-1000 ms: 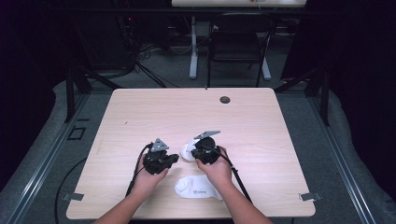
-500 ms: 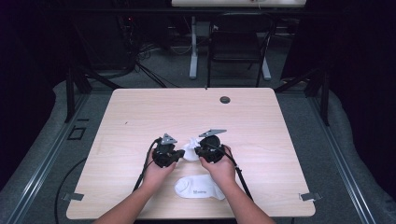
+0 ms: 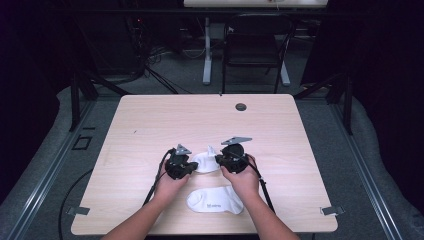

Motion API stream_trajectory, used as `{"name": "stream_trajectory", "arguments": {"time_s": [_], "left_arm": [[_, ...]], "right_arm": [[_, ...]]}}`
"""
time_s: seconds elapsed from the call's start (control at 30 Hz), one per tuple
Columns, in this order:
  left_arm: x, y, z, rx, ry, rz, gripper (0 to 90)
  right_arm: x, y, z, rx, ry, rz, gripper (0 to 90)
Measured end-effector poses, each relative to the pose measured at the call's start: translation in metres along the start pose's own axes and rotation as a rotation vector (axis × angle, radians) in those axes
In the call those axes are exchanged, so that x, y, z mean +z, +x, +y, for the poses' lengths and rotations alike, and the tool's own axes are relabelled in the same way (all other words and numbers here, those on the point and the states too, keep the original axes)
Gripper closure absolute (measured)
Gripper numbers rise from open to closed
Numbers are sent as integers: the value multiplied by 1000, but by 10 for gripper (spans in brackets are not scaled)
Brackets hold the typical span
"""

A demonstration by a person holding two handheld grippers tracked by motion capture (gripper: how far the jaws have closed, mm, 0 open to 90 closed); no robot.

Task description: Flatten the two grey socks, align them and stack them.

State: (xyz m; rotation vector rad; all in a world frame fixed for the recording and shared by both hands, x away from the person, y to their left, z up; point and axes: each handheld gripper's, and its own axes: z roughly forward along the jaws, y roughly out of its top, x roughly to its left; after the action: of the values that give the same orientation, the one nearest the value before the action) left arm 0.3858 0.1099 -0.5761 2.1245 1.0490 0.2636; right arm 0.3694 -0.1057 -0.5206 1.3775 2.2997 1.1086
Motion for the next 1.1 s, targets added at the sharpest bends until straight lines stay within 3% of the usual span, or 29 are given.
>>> {"name": "stream_trajectory", "arguments": {"time_s": [0.37, 0.6, 0.97, 1.1], "left_arm": [[-1, 6, -2, 0, 3, -6, 894], [-2, 8, -2, -7, 6, -13, 894], [-3, 8, -3, 5, 4, -4, 895], [-3, 8, -3, 6, 4, -4, 894]], "right_arm": [[-10, -23, -16, 51, -11, -31, 881], [-12, -39, -31, 83, 16, -62, 881], [0, -52, -51, 124, 72, -82, 880], [2, -55, -53, 138, 81, -76, 809]]}}
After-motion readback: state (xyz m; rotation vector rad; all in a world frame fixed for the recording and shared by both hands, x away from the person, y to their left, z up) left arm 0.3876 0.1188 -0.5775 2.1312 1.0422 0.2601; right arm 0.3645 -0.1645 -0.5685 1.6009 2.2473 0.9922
